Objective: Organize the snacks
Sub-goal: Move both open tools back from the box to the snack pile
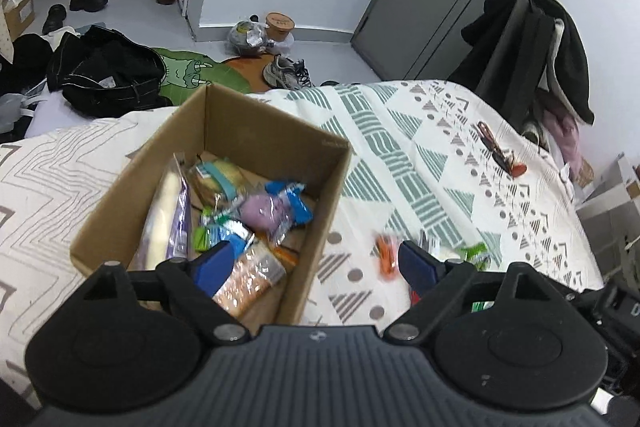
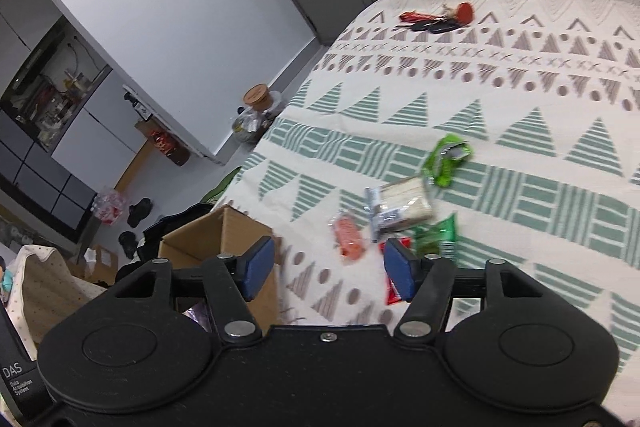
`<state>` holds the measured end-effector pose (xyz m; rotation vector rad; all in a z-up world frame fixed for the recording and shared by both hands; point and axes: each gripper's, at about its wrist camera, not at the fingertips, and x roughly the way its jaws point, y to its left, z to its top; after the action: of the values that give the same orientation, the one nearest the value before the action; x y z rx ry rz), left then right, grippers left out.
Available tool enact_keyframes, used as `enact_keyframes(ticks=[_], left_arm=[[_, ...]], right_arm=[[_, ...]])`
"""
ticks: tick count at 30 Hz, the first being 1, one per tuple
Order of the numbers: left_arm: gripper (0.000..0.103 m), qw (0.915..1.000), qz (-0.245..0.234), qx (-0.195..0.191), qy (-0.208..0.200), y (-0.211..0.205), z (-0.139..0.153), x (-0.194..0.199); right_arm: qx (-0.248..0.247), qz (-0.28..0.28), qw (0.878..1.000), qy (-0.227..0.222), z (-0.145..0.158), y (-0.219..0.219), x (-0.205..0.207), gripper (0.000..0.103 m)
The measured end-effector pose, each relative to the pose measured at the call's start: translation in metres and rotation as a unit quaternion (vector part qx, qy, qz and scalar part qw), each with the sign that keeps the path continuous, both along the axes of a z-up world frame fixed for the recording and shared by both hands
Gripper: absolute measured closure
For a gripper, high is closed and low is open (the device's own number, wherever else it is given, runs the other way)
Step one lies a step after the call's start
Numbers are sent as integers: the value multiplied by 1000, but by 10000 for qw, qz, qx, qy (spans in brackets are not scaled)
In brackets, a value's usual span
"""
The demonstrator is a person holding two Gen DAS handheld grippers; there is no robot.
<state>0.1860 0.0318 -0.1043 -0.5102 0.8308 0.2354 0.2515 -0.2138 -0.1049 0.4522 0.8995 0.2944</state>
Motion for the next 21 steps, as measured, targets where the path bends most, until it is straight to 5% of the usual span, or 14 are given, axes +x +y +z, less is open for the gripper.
enact_keyframes(ticks=[12,15,21], left_arm=[[15,9990,266,344,-25,-37,6,-22],[15,9990,193,404,-54,-50,7,-26],[15,9991,227,357,-37,-69,0,-32]], right_arm=[[-63,38,10000,-29,1,-38,-18,33],[-121,101,9998,-80,0,-47,-21,22],[-192,227,9995,-111,-7,-61,-25,22]])
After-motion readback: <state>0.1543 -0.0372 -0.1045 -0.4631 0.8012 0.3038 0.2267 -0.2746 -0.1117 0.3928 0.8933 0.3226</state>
